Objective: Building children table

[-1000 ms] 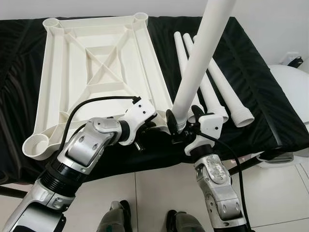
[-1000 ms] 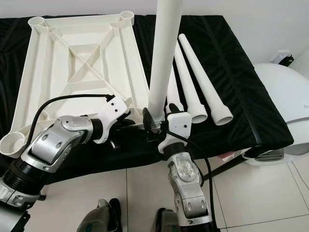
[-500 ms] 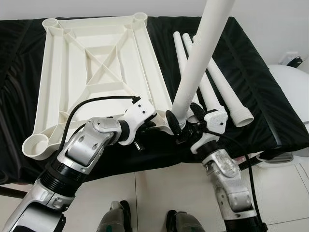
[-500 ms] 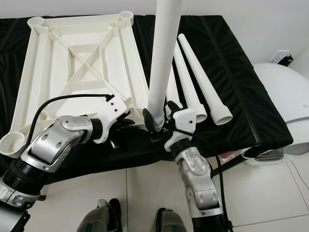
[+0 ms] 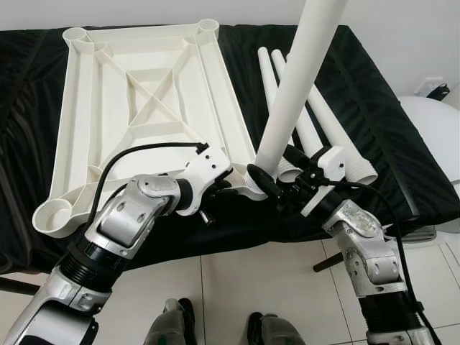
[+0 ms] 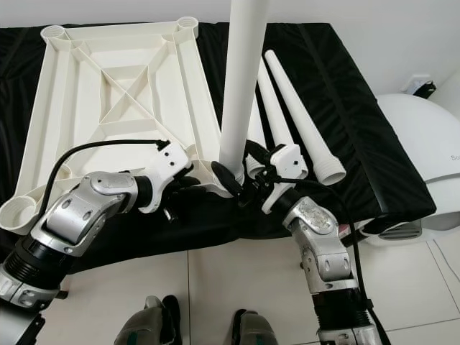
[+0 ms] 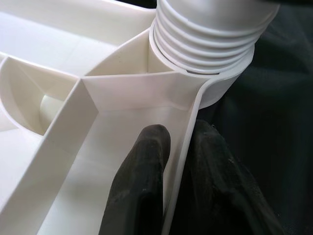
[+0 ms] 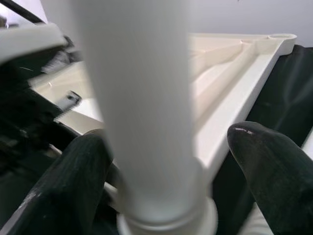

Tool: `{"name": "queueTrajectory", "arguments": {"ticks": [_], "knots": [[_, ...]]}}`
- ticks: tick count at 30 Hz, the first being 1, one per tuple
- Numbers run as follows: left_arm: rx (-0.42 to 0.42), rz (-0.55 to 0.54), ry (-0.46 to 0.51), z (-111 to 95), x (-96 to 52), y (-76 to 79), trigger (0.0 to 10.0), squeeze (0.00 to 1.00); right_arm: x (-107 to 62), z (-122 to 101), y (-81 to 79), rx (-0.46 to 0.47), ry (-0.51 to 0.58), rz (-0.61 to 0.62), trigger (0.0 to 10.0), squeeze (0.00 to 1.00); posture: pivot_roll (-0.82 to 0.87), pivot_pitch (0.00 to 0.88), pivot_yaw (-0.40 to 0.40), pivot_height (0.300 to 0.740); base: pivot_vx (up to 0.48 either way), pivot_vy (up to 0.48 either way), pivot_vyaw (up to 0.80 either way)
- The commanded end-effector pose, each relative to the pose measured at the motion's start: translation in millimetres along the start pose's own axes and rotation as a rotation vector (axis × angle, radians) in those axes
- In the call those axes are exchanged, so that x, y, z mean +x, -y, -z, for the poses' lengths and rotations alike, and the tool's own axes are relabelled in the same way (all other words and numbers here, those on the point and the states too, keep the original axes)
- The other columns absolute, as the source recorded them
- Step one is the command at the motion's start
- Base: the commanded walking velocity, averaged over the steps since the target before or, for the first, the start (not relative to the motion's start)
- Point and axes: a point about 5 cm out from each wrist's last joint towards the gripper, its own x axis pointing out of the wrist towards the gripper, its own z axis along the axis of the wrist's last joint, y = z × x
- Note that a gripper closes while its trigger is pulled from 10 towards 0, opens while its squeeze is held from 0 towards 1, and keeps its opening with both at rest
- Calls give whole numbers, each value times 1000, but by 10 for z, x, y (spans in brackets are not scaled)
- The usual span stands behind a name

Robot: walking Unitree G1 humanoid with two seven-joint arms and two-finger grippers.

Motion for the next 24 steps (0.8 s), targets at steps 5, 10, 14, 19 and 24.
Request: {"name": "queueTrajectory", "arguments": {"ticks": [5,10,14,19,24], "knots": [[36,-62,26,-79,-77,-85,10000,0,18,29,102,-5,-19,-86,10000,0,-27,168,9,740,0,0,0],[36,-60,23,-76,-80,-81,10000,0,66,13,178,-20,-21,-105,10000,0,-24,169,11,740,0,0,0],[36,-58,20,-71,-86,-76,10000,0,129,-16,232,-33,1,-132,10000,0,-22,170,11,740,0,0,0],[36,-57,19,-71,-88,-72,10000,0,165,-27,244,-40,18,-151,10000,0,-20,174,12,740,0,0,0],[33,-57,17,-67,-89,-69,10000,0,191,-22,237,-32,30,-166,10000,0,-20,180,11,740,0,0,0]]}}
